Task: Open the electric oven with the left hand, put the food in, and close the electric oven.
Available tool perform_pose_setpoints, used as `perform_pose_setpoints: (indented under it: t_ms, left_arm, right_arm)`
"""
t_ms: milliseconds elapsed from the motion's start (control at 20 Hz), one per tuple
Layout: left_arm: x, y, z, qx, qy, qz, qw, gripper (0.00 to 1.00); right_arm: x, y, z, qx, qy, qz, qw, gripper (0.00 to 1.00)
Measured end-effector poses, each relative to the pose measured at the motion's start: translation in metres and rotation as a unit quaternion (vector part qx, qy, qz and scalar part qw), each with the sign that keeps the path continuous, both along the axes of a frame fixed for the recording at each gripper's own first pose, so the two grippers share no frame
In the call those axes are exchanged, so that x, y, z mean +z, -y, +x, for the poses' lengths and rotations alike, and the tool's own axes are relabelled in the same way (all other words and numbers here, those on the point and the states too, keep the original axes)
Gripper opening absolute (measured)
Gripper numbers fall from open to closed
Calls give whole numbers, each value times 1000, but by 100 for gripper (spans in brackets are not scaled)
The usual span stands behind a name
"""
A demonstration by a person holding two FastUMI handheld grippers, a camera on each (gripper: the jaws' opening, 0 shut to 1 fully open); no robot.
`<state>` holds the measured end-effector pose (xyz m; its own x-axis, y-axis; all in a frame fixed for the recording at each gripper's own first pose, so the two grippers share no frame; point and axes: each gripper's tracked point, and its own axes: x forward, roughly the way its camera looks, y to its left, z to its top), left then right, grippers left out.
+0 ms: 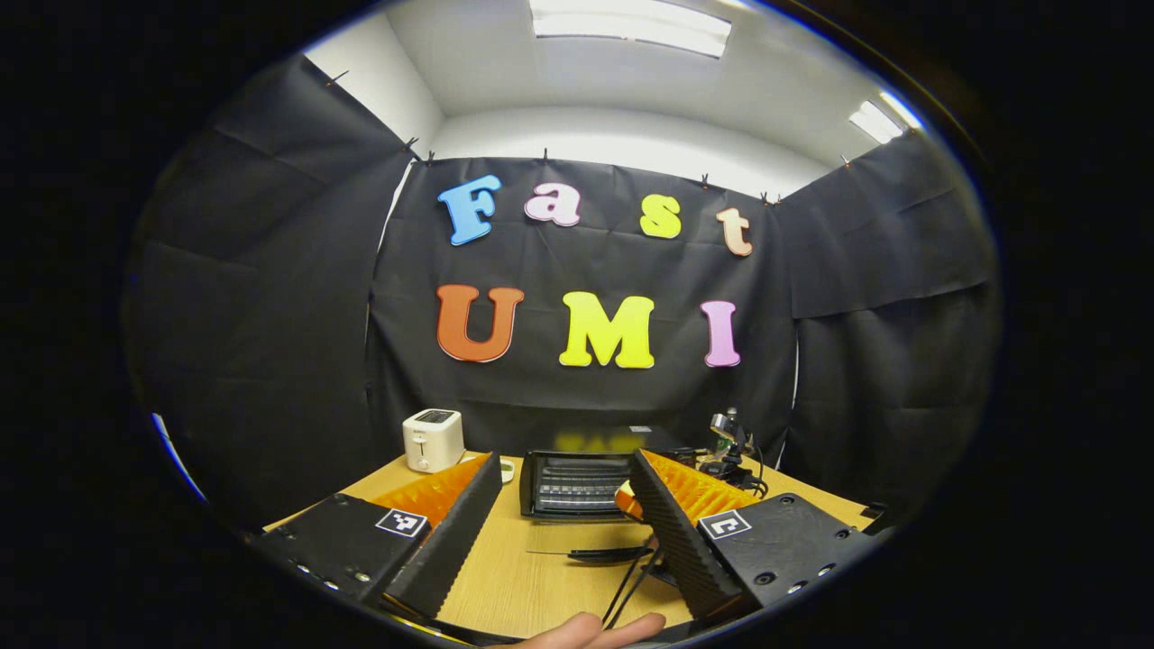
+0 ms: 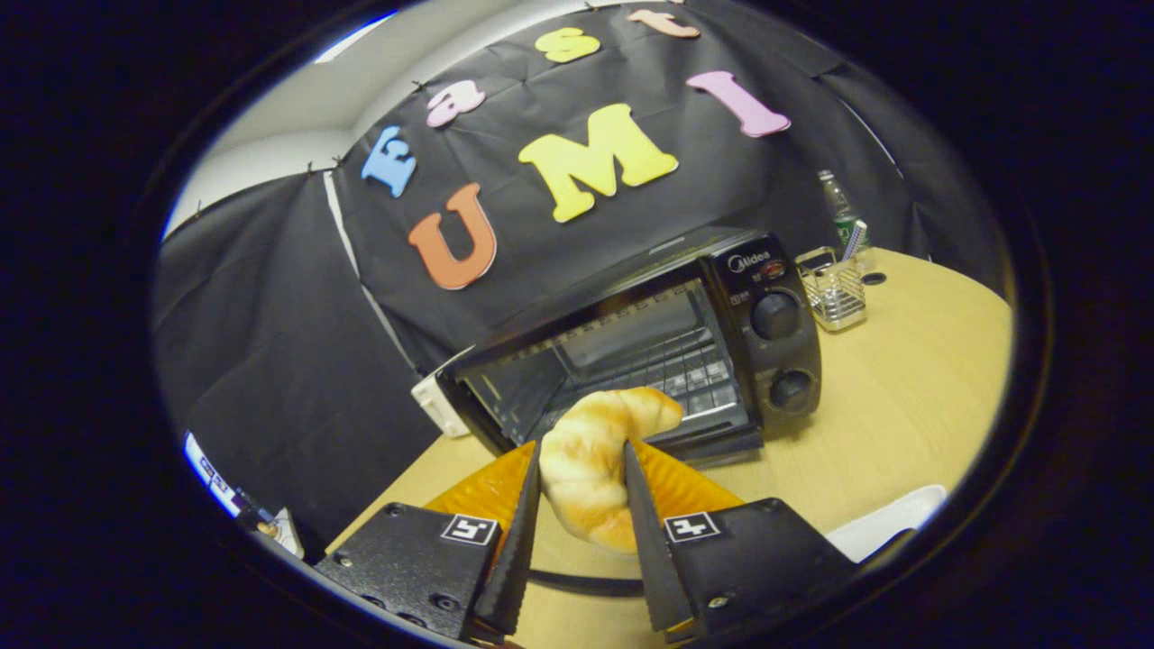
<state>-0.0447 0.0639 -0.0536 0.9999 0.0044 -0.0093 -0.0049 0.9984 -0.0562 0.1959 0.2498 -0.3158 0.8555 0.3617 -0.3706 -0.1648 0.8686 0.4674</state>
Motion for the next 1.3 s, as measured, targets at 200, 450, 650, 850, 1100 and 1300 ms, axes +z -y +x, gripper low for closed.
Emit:
perform_pose_setpoints:
  t_ms: [200, 450, 650, 850, 1100, 1300]
  left_arm:
    - [-19, -32, 7, 24, -23, -12, 999, 94]
    - [-43, -74, 17, 61, -53, -13, 997, 94]
    - [-51, -86, 19, 71, -61, -19, 995, 94]
    - [-54, -85, 21, 64, -65, -32, 995, 94]
    - [-52, -76, 12, 59, -63, -36, 996, 94]
    - [-47, -69, 3, 57, -59, -36, 996, 94]
  right_arm:
    - [-23, -34, 46, -15, -29, -22, 999, 53]
    - [-34, -34, 105, -62, -34, -38, 997, 52]
    - [-45, -31, 135, -69, -27, -60, 995, 52]
    - [-32, -34, 128, -58, -4, -55, 997, 64]
    - [-20, -27, 95, -39, -7, -97, 994, 90]
    - [-4, -21, 55, -16, -3, -90, 996, 95]
